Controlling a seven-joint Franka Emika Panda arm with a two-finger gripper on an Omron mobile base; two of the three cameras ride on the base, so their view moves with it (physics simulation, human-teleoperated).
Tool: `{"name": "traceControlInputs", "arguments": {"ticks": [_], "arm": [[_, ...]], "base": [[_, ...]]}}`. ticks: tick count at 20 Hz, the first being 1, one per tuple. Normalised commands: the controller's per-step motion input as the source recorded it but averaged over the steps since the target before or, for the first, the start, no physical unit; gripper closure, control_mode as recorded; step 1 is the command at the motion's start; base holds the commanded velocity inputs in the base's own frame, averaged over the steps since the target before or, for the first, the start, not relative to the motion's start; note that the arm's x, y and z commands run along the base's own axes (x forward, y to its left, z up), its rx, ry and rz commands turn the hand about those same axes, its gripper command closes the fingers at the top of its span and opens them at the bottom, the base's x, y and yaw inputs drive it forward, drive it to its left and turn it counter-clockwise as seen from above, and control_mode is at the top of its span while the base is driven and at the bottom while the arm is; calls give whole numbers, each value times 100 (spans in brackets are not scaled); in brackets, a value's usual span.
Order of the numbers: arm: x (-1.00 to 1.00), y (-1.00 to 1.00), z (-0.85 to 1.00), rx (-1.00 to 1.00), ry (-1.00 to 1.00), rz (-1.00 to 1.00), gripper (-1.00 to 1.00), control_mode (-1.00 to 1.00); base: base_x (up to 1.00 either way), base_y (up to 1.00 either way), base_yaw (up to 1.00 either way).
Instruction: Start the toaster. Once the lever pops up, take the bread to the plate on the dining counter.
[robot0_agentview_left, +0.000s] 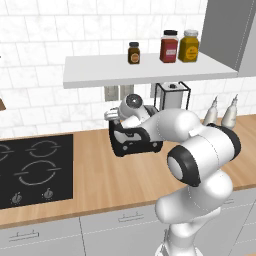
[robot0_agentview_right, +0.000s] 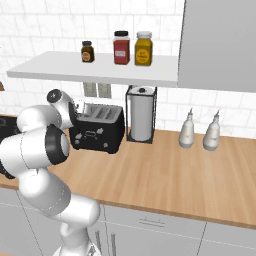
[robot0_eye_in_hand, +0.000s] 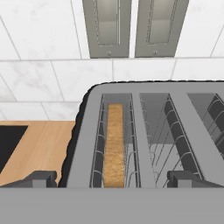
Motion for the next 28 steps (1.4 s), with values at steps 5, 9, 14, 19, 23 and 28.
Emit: {"name": "traceControlInputs", "arguments": {"ticks": [5, 9, 14, 19, 23, 28], "arm": [[0, 0, 0, 0, 0, 0, -100, -100], [0, 0, 0, 0, 0, 0, -100, -100], [0, 0, 0, 0, 0, 0, -100, -100], [0, 0, 0, 0, 0, 0, -100, -100], [0, 0, 0, 0, 0, 0, -100, -100], [0, 0, 0, 0, 0, 0, -100, -100]], "base": [[0, 0, 0], [0, 0, 0], [0, 0, 0], [0, 0, 0], [0, 0, 0], [0, 0, 0]]}}
